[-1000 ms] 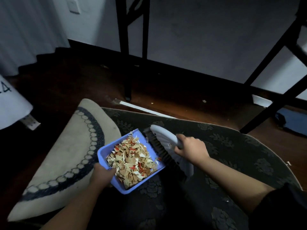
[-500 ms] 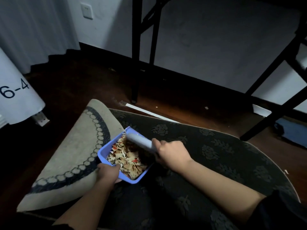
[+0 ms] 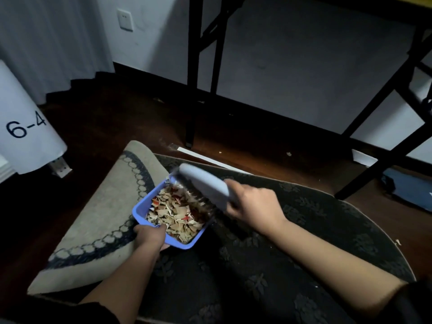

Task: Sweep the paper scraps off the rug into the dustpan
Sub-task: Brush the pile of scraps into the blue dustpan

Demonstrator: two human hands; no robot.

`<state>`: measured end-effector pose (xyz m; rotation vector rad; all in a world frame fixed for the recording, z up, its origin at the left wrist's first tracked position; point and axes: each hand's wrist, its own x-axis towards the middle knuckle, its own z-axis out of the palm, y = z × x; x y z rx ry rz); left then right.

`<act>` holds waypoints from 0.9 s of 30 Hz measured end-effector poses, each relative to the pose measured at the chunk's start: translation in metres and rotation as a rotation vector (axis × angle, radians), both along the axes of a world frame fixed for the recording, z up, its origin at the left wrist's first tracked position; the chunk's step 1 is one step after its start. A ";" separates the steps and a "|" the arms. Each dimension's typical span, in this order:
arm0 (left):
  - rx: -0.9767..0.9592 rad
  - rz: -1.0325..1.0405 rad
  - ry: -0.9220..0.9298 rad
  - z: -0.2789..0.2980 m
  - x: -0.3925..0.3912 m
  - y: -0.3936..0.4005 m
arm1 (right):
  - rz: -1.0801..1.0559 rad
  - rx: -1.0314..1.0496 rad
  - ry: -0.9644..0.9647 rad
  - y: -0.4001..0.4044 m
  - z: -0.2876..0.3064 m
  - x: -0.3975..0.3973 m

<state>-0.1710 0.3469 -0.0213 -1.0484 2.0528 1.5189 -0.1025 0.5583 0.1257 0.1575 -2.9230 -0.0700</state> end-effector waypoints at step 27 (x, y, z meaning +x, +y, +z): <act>0.009 0.028 -0.004 -0.010 -0.005 0.006 | 0.402 0.339 0.064 -0.015 -0.044 0.031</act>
